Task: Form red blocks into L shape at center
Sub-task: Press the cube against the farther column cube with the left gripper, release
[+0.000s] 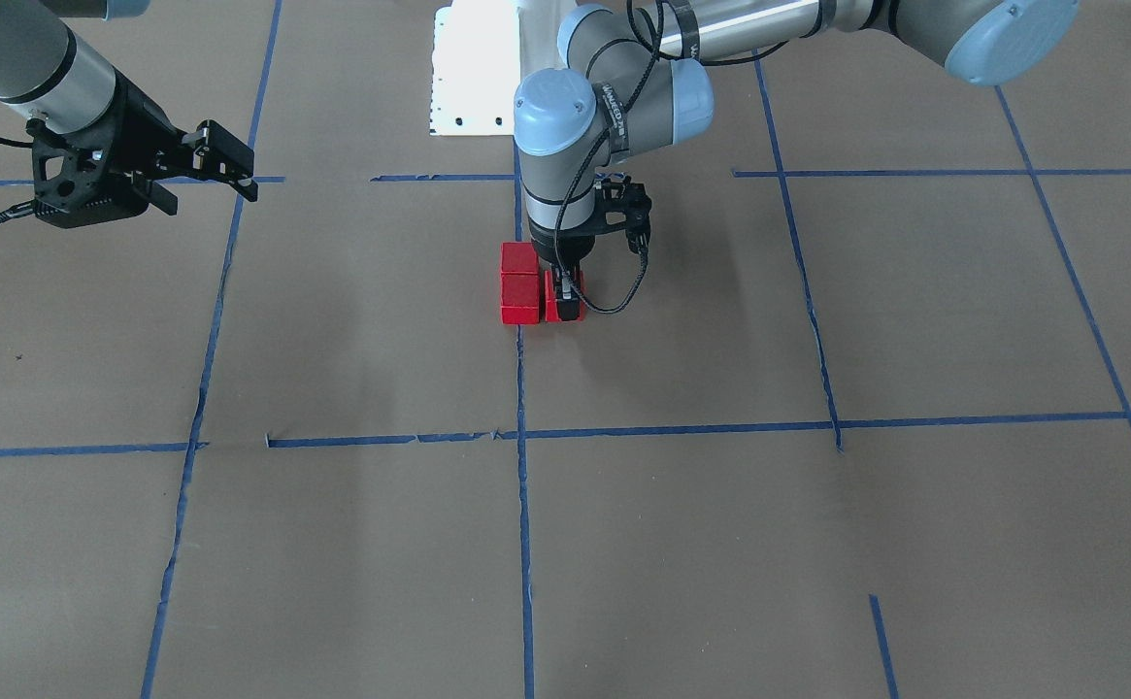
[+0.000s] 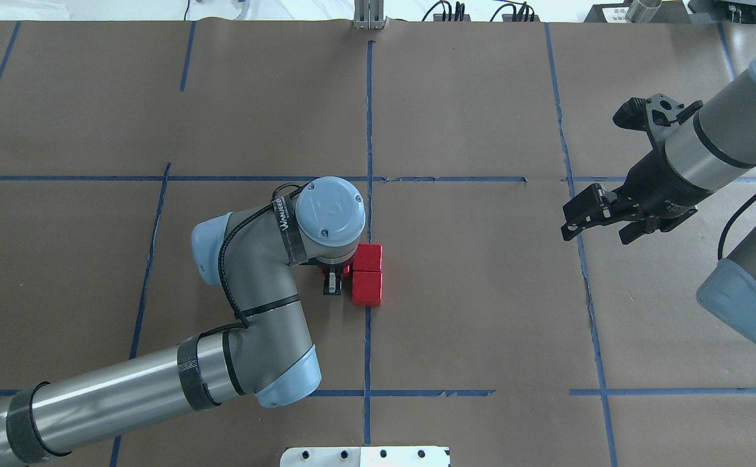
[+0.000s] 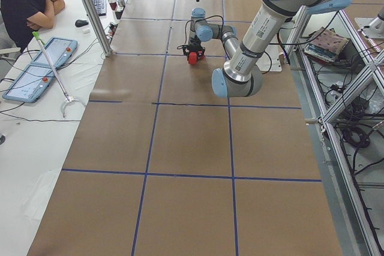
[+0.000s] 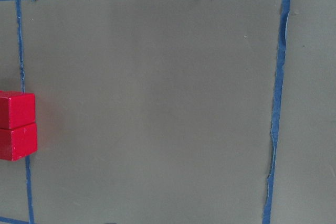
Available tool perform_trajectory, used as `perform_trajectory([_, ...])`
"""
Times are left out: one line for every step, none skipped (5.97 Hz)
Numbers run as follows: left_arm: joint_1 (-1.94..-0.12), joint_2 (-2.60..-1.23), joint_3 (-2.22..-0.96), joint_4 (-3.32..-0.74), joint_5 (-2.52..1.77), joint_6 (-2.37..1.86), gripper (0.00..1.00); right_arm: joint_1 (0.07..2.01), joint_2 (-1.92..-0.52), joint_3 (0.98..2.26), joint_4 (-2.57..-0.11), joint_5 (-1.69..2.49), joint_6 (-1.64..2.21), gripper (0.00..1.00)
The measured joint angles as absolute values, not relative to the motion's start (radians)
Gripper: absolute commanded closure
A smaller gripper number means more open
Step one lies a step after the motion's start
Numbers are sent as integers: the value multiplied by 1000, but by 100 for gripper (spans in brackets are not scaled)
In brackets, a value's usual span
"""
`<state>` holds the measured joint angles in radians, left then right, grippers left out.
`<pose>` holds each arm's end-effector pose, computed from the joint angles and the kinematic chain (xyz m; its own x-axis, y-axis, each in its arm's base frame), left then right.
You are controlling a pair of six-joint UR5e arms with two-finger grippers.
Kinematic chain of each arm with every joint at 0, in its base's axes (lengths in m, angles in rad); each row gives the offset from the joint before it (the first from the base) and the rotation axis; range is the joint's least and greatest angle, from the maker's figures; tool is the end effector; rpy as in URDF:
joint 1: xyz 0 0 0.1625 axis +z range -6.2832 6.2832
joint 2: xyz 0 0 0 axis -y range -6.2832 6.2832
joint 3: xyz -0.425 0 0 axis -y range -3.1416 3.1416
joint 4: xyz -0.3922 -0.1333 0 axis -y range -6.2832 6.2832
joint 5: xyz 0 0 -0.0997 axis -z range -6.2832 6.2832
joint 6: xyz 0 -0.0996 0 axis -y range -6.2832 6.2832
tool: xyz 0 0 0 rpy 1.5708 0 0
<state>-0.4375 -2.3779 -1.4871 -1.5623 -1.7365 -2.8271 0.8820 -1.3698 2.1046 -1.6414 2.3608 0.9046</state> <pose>0.6214 -0.4197 0.2056 -0.0926 -0.9921 -0.0843 0.7494 -0.0137 -0.6619 -0.2680 -0.4239 0.3097 0.5573 -0.0075 0.8303 0.1009 0.9932 -0.0588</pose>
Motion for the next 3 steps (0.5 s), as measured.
perform_trajectory([-438, -2386, -1480, -1562, -1736, -2828, 100, 882, -1370, 2105, -1641, 2361, 904, 0])
perform_trajectory([-438, -2393, -1474, -1563, -1736, -2828, 88, 882, -1370, 2104, -1641, 2361, 904, 0])
perform_trajectory([-437, -2395, -1471, -1563, -1736, -2827, 1, 882, -1370, 2104, -1641, 2361, 904, 0])
